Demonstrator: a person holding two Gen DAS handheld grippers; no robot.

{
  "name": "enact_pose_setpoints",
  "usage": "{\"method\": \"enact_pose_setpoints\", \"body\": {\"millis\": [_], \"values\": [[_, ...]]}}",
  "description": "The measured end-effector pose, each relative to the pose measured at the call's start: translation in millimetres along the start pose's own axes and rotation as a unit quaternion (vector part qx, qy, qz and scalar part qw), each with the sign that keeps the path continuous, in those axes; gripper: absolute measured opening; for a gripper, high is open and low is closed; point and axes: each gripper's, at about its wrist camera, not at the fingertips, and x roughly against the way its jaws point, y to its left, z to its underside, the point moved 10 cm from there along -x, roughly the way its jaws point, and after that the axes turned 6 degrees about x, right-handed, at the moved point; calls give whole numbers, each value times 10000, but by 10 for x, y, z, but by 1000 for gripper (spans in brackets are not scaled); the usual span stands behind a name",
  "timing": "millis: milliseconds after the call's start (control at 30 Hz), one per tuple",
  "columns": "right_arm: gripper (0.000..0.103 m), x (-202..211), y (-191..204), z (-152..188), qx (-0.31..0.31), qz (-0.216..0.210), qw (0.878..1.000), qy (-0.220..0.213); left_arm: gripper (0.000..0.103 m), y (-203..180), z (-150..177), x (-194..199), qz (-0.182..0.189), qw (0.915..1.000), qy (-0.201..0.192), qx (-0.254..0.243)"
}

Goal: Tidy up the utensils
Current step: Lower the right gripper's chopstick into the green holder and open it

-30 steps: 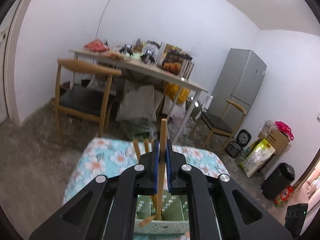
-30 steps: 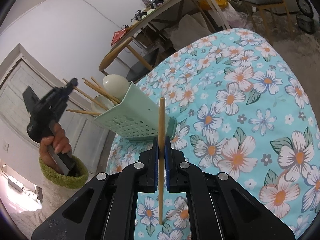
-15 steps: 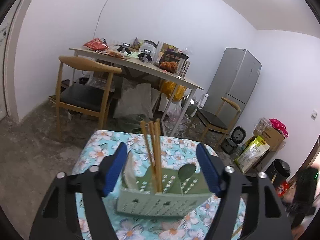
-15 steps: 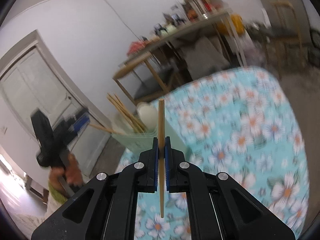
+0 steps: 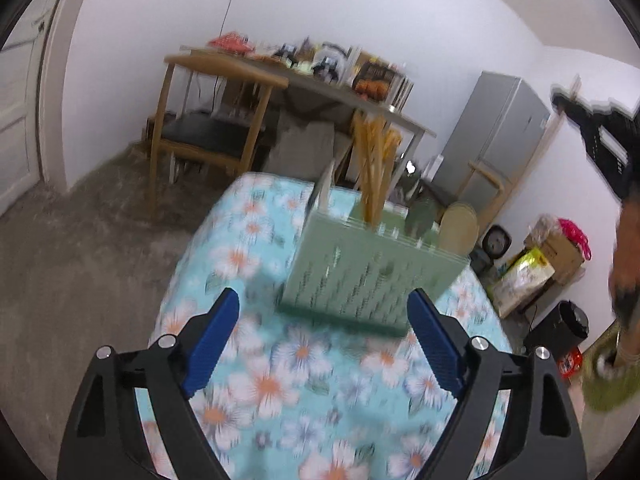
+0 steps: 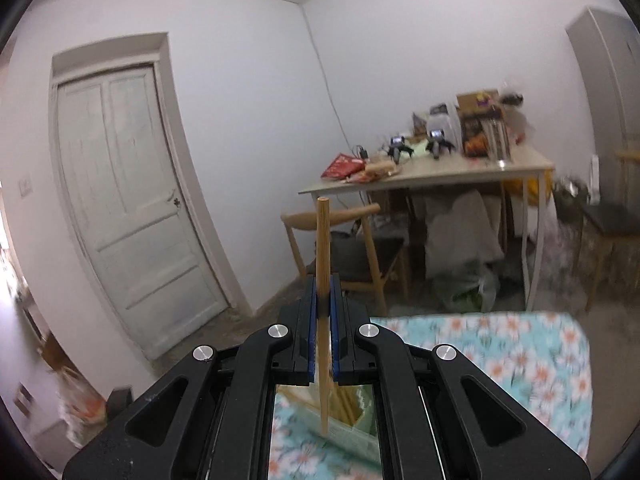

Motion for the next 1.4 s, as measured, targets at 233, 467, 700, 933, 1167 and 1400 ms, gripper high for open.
{"method": "enact_pose_setpoints", "body": {"millis": [233,467,700,933,1167,1400], "values": [[4,-492,24,82,465,283,9984,155,84,24,438,-73,-147,9991,337,-225],[4,-816,44,566,844,502,9930,663,84,-99,576,-130,-149,9975,433,-543],[34,-686,-60,783,676,594,9924,834,87,-178,582,-156,-161,9968,416,-662],[48,-202,-218,775,250,573,9964,575,89,-226,579,-168,-194,9966,431,-677],[61,224,-319,1132,-291,627,9945,785,96,-299,497,-122,-371,9960,323,-740],[79,478,-177,1741,-351,908,9859,1363,97,-372,385,-132,-932,9914,344,-849]]}}
